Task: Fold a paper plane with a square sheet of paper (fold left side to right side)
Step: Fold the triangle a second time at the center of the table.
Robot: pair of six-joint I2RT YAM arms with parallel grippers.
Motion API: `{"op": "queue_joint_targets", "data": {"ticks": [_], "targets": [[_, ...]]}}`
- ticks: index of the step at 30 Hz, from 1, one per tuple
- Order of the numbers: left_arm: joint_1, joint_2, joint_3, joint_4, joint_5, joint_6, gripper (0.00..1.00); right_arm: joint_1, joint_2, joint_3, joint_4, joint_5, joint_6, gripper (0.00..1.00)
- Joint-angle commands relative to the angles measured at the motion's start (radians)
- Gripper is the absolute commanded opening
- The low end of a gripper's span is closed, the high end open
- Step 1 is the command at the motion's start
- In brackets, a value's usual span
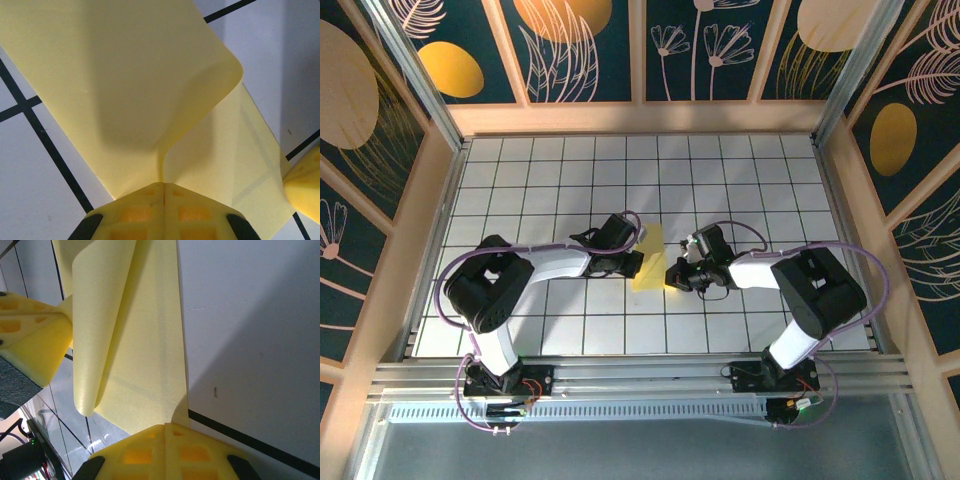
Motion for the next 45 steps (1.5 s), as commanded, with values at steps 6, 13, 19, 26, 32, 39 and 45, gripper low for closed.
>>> {"op": "queue_joint_targets", "data": {"ticks": [6, 13, 19, 26, 32, 39, 45], "targets": [[0.007, 0.02, 0.053, -0.03, -0.051, 0.011, 0.0, 0.017, 0.028, -0.004, -0.085, 0.052, -0.024, 0.0], [0.007, 0.027, 0.067, -0.043, -0.067, 0.015, 0.0, 0.017, 0.028, -0.004, -0.086, 0.052, -0.023, 0.0], [0.007, 0.033, 0.069, -0.052, -0.066, 0.023, 0.0, 0.016, 0.031, -0.005, -0.087, 0.054, -0.024, 0.0], [0.007, 0.032, 0.056, -0.056, -0.037, 0.036, 0.0, 0.017, 0.035, -0.002, -0.089, 0.054, -0.025, 0.0], [0.007, 0.036, 0.049, -0.062, -0.036, 0.038, 0.0, 0.017, 0.035, -0.001, -0.091, 0.055, -0.026, 0.0], [0.007, 0.038, 0.047, -0.071, -0.04, 0.042, 0.0, 0.017, 0.038, 0.003, -0.095, 0.055, -0.027, 0.0], [0.007, 0.032, 0.034, -0.067, -0.032, 0.04, 0.0, 0.016, 0.044, 0.008, -0.097, 0.055, -0.03, 0.0]]}}
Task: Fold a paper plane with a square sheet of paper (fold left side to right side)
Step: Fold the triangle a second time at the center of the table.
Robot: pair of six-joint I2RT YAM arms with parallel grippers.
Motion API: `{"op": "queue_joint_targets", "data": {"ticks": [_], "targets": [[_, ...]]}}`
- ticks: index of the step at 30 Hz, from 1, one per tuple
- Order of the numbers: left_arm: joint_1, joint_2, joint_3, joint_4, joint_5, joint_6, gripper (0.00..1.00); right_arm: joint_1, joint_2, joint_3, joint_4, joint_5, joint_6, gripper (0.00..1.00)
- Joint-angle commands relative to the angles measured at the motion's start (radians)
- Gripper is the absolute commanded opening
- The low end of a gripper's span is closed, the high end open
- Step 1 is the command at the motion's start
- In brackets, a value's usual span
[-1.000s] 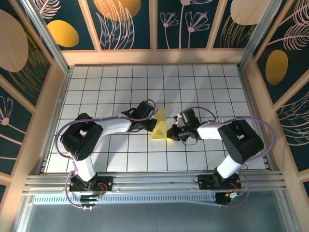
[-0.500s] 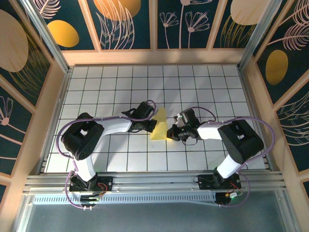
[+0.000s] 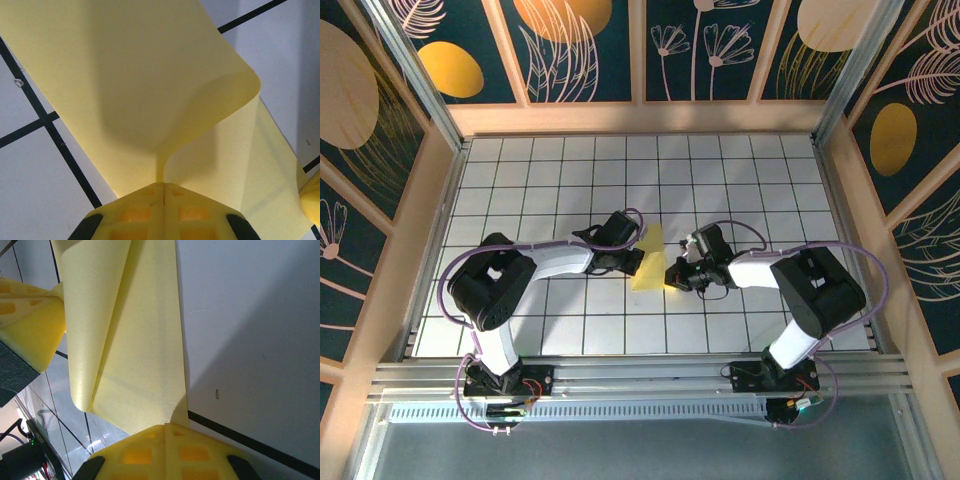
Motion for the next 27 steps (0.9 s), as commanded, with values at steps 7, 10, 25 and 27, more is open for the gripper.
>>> {"op": "queue_joint_targets", "data": {"ticks": [7, 10, 25, 27], "targets": [[0.006, -0.002, -0.012, -0.018, 0.017, 0.012, 0.0, 0.015, 0.042, 0.004, -0.093, 0.058, -0.035, 0.0], [0.006, -0.019, -0.039, -0.012, 0.02, 0.008, 0.0, 0.015, 0.045, 0.004, -0.097, 0.061, -0.034, 0.0], [0.006, -0.025, -0.027, -0.006, -0.005, 0.003, 0.0, 0.015, 0.05, 0.01, -0.102, 0.057, -0.039, 0.0], [0.006, -0.026, -0.024, -0.006, -0.012, 0.001, 0.0, 0.015, 0.048, 0.009, -0.104, 0.058, -0.039, 0.0]]}}
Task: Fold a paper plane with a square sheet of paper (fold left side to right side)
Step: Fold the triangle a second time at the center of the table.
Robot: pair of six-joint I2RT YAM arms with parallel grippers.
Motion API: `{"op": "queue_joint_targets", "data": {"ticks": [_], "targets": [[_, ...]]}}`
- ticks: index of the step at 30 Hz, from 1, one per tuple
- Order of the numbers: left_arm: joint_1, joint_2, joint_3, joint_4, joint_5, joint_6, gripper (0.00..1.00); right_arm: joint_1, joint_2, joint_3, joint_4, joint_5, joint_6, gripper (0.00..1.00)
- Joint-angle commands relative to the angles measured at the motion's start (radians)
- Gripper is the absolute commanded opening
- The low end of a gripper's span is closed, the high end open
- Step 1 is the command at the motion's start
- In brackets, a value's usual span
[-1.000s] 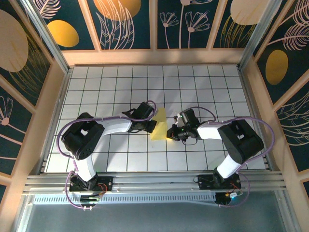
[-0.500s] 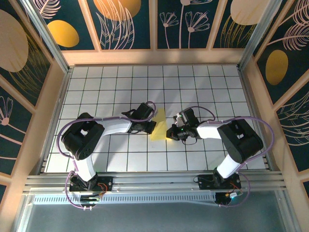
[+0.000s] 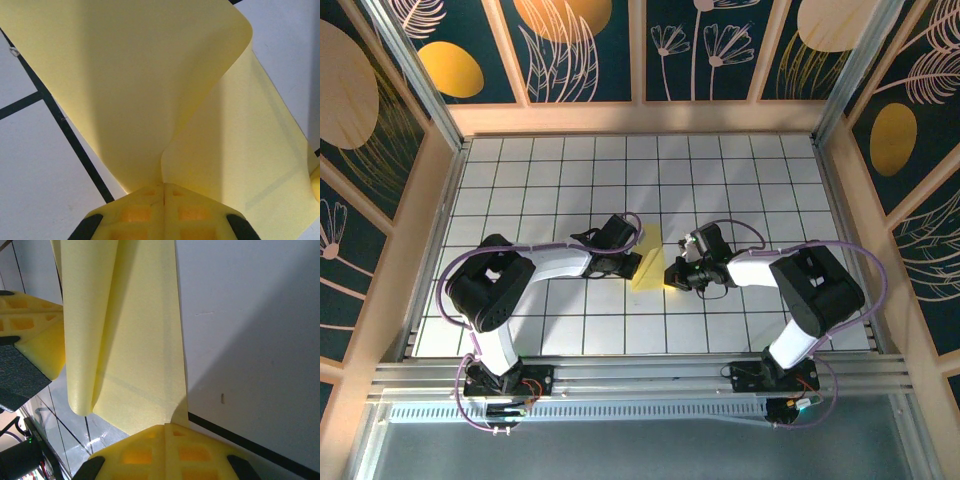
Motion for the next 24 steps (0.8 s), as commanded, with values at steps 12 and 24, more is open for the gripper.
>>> {"op": "queue_joint_targets", "data": {"ticks": [12, 24], "targets": [[0.006, -0.03, 0.013, -0.01, -0.046, 0.002, 0.0, 0.013, 0.045, -0.009, -0.085, 0.059, -0.019, 0.0], [0.006, -0.018, 0.014, -0.004, -0.037, 0.002, 0.0, 0.013, 0.05, -0.011, -0.083, 0.055, -0.02, 0.0]]}}
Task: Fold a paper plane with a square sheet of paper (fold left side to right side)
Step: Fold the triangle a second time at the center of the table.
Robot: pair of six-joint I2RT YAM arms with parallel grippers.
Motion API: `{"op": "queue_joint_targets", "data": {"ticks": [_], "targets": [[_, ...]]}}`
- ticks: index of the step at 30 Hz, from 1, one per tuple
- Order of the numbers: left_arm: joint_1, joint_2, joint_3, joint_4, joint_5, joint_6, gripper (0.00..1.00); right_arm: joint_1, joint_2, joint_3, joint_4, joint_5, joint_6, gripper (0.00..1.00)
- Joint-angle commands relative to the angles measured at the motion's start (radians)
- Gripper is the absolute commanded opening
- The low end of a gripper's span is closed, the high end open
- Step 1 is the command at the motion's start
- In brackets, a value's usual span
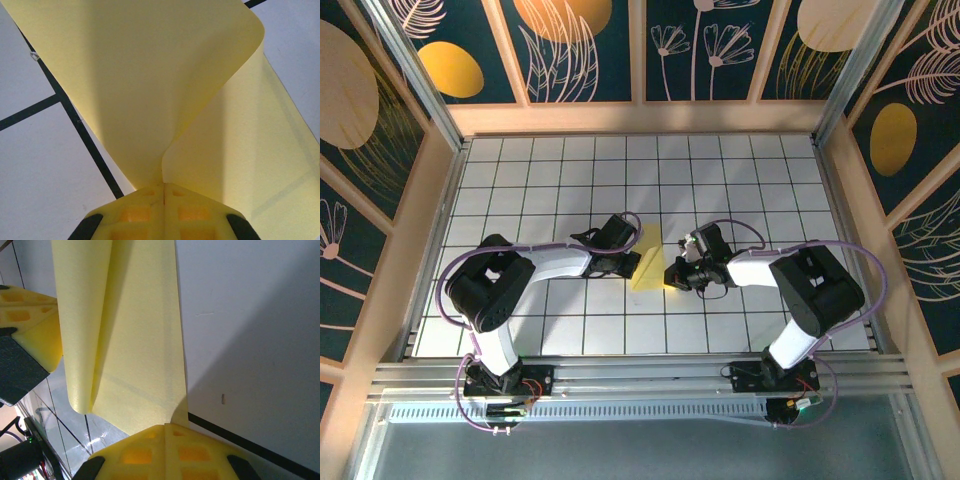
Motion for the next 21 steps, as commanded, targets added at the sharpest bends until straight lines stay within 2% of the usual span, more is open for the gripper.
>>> {"op": "queue_joint_targets", "data": {"ticks": [1, 9, 21], "targets": [[0.006, -0.018, 0.013, 0.001, 0.001, 0.002, 0.0, 0.012, 0.049, -0.011, -0.083, 0.057, -0.02, 0.0], [0.006, -0.043, 0.006, 0.042, 0.051, 0.015, 0.0, 0.012, 0.052, -0.012, -0.082, 0.056, -0.019, 0.0], [0.006, -0.034, 0.006, 0.024, 0.024, 0.024, 0.0, 0.013, 0.053, -0.014, -0.082, 0.055, -0.018, 0.0]]}}
